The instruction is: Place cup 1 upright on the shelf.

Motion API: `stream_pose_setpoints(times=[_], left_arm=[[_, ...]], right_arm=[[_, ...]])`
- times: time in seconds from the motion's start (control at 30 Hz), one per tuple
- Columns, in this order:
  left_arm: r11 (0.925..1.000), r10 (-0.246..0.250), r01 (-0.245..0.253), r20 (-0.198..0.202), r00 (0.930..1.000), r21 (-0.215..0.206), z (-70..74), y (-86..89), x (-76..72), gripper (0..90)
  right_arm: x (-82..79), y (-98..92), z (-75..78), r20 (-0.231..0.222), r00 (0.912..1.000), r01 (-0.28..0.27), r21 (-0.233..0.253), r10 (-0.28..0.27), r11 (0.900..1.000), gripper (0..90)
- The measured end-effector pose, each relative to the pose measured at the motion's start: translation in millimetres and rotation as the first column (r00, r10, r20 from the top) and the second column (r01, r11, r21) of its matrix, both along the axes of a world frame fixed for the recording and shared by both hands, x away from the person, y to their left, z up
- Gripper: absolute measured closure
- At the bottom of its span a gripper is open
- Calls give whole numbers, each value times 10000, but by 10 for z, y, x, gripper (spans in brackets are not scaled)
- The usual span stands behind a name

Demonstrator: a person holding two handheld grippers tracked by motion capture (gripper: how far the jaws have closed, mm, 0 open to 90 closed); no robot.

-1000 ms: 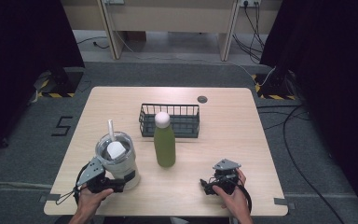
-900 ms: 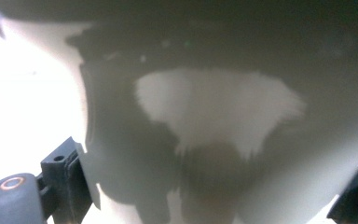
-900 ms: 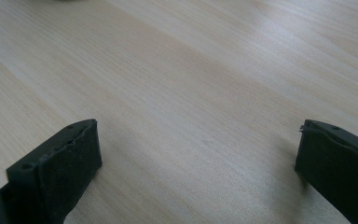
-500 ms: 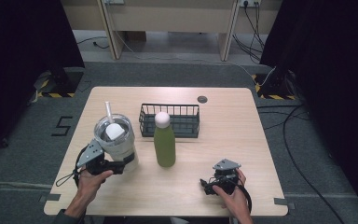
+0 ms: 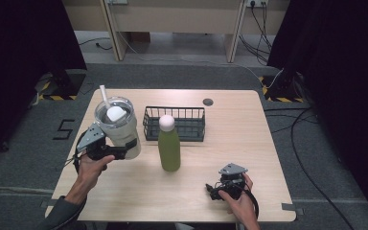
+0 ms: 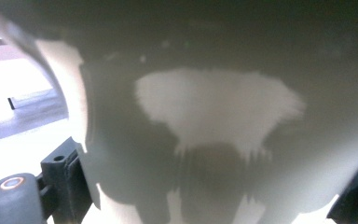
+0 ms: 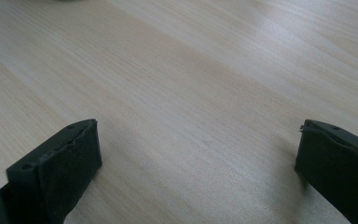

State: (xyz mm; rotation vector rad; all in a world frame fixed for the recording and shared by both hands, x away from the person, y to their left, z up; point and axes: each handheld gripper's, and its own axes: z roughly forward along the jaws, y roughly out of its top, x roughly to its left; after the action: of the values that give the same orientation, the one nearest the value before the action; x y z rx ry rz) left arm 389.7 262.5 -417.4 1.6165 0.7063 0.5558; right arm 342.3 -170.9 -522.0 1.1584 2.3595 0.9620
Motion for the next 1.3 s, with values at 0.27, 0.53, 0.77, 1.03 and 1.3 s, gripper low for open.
stream_pose_setpoints(times=[0.27, 0.53, 0.77, 1.03, 1.3], left_arm=[[10000, -11, 11, 87, 10000, -33, 149, -41, 139, 108], [10000, -62, 61, 139, 9999, 41, 290, -115, 305, 108], [9999, -130, 128, 269, 9996, 86, 404, -223, 479, 108], [9998, -212, 213, 91, 9997, -52, 486, -350, 738, 108], [9998, -155, 154, -57, 9999, -101, 484, -462, 968, 108]], right_arm=[[0, 0, 0, -2, 10000, 3, 1, -3, 10000, 4], [0, 0, 0, 0, 10000, 1, -1, -1, 10000, 4], [0, -1, 2, -14, 10000, -9, -17, 9, 10000, 4], [-1, 0, 3, -30, 10000, -1, -2, 1, 10000, 4], [-2, -2, 5, -44, 10000, -9, -16, 9, 10000, 5]])
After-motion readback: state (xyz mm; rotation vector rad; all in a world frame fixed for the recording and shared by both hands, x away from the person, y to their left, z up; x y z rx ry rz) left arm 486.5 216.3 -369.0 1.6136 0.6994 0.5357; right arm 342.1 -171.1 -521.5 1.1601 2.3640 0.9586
